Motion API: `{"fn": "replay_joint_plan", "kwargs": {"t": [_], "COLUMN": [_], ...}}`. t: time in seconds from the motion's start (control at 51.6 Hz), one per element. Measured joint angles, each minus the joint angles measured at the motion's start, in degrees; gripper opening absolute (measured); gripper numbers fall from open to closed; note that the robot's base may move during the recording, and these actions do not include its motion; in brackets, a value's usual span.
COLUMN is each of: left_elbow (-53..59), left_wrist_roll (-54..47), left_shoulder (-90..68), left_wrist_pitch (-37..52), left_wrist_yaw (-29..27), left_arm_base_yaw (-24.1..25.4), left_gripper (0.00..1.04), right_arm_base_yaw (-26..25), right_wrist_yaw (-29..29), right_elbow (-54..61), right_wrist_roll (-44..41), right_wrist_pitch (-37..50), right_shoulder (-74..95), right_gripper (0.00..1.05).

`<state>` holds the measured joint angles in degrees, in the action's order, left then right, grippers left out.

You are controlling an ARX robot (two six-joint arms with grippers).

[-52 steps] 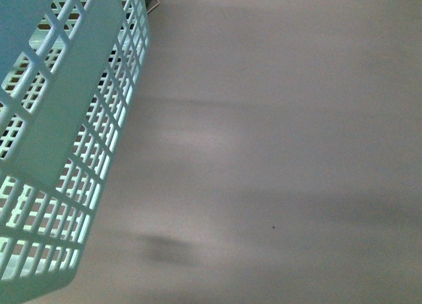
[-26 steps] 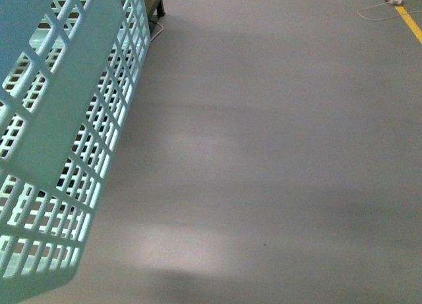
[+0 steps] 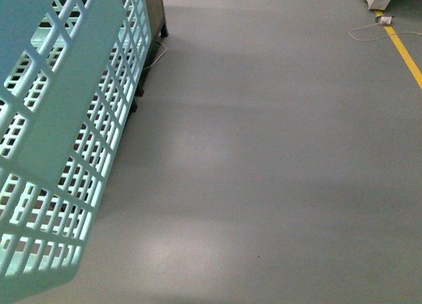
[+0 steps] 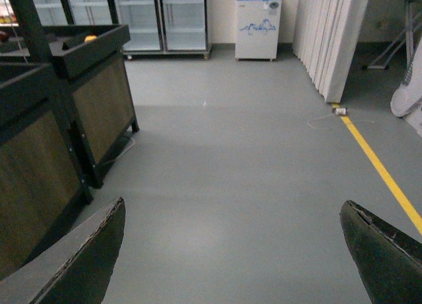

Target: Pick lemon and mango into basket

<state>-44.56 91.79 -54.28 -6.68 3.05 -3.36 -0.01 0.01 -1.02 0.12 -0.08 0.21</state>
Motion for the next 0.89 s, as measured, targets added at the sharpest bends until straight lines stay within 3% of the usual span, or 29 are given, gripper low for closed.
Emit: {"fn": "replay_joint_plan", "kwargs": {"t": [0.891], "left_elbow": [-0.26], "left_wrist_roll": [0.0], "left_shoulder": [0.07], "left_wrist_pitch": [-0.02], "left_wrist_yaw": [0.55], "left_arm_base_yaw": [-0.39], "left_gripper": [0.05], "right_arm_base_yaw": [0.02], "right_wrist_yaw": [0.24], "right_elbow": [0.0], "right_wrist_roll": [0.02], "right_wrist_pitch": [0.0], "right_shoulder": [0.02], "right_gripper": [0.96]}}
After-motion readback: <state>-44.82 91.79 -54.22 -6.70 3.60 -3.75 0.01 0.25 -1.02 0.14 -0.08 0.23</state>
